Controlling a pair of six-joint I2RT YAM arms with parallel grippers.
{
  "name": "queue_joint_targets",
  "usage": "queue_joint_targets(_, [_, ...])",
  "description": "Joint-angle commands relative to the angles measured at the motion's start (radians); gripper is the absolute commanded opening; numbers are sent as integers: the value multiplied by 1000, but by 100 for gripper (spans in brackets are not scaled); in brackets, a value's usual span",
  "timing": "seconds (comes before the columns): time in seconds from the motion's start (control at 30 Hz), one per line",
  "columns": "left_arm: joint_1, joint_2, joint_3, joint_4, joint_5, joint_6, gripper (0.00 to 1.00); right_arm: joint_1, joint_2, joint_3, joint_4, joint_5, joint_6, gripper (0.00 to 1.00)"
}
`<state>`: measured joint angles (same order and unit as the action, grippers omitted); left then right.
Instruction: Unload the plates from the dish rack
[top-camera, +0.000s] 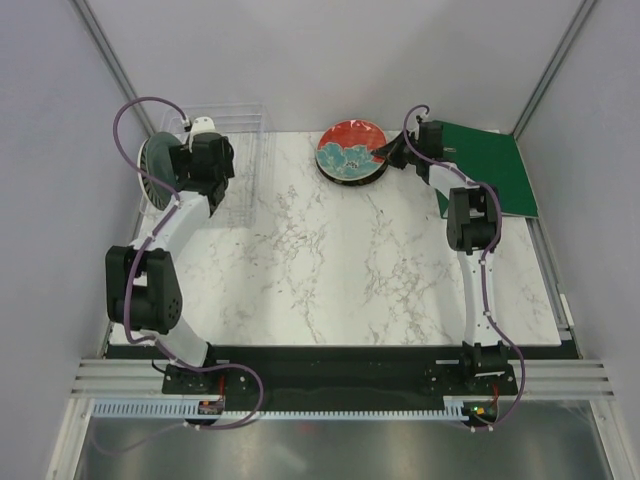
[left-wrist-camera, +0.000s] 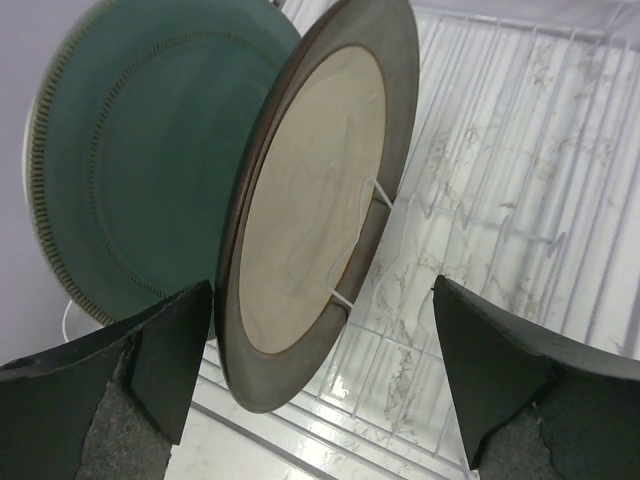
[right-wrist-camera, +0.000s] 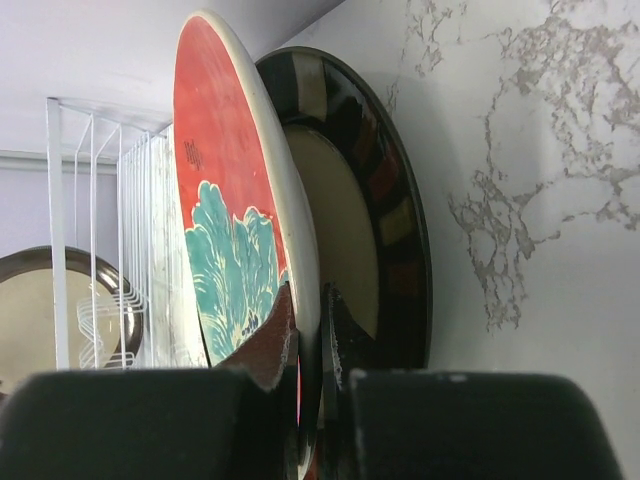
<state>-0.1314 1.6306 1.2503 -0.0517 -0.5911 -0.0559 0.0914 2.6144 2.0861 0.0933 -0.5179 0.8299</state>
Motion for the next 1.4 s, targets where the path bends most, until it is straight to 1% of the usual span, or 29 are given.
queue_joint_targets(0.0, [36, 49, 49, -30, 10, -52, 97, 7, -7, 77, 108, -36, 20, 0])
queue_joint_targets(0.13, [56, 107, 81, -25, -24, -26, 97, 5, 3, 81, 108, -47, 20, 0])
queue_joint_targets(0.2, [62, 130, 104, -45, -18, -27, 94, 7, 4, 75, 112, -53, 18, 0])
queue_joint_targets(0.27, [64, 123, 94, -33, -19, -35, 90, 7, 4, 63, 112, -51, 14, 0])
queue_joint_targets(0.3, [70, 121, 90, -24, 2, -35, 86, 7, 6, 63, 112, -50, 14, 2])
queue_joint_targets(0.33, [72, 121, 92, -22, 5, -33, 81, 7, 7, 65, 108, -50, 15, 7])
queue_joint_targets(0.37, [73, 127, 98, -22, 5, -30, 77, 8, 12, 63, 102, -45, 15, 16])
queue_joint_targets(0.4, [73, 129, 103, -25, 7, -24, 72, 8, 10, 63, 100, -41, 15, 43])
queue_joint_targets(0.43, [75, 132, 107, -30, 5, -16, 63, 7, 12, 57, 100, -37, 15, 44])
queue_joint_targets(0.47, [76, 130, 110, -31, 4, -16, 57, 8, 3, 49, 98, -31, 11, 46])
queue_joint_targets(0.5, [79, 129, 110, -33, 19, -15, 57, 7, -4, 40, 98, -21, 8, 57])
queue_joint_targets(0.53, [79, 130, 112, -31, 25, -15, 52, 8, -10, 26, 97, 1, -1, 66])
queue_joint_targets(0.57, [82, 132, 115, -33, 28, -16, 40, 7, -17, 25, 92, 5, -8, 95])
queue_joint_targets(0.63, [87, 133, 120, -39, 37, -15, 36, 8, -22, 32, 79, 12, -17, 98])
queue_joint_targets(0.67, [88, 135, 120, -40, 42, -15, 23, 7, -25, 35, 62, 13, -31, 98])
queue_joint_targets(0.7, [92, 135, 120, -42, 60, -13, 15, 8, -30, 37, 53, 13, -37, 98])
queue_joint_targets(0.77, [96, 141, 123, -51, 66, -15, 2, 5, -66, 14, 28, 31, -63, 98])
queue_joint_targets(0.83, [96, 149, 126, -57, 70, -15, 2, 7, -96, -17, 16, 58, -80, 98])
queue_joint_targets(0.9, [99, 152, 130, -60, 73, -13, 2, 8, -111, 12, -76, 79, -139, 98])
queue_joint_targets(0.93, [99, 153, 129, -62, 74, -12, 2, 14, -125, 12, -92, 93, -170, 98])
queue_joint_targets(0.97, [101, 156, 130, -60, 82, -9, 2, 19, -157, 9, -149, 151, -195, 98])
queue_joint_targets(1.0, [101, 156, 130, -62, 79, -10, 2, 22, -169, 11, -173, 171, -242, 98])
queue_joint_targets(1.07, [101, 158, 135, -60, 88, -7, 2, 25, -204, 9, -228, 217, -271, 98])
queue_joint_targets(1.2, [102, 140, 135, -57, 74, -10, 2, 25, -283, -64, -251, 350, -351, 98])
queue_joint_targets(1.27, [105, 126, 135, -60, 77, -13, 2, 25, -309, -69, -277, 369, -374, 98])
queue_joint_targets(1.3, [105, 121, 133, -57, 80, -10, 2, 27, -316, -75, -285, 404, -383, 98])
queue_joint_targets(1.37, [107, 115, 136, -60, 83, -7, 2, 28, -330, -77, -291, 414, -403, 98])
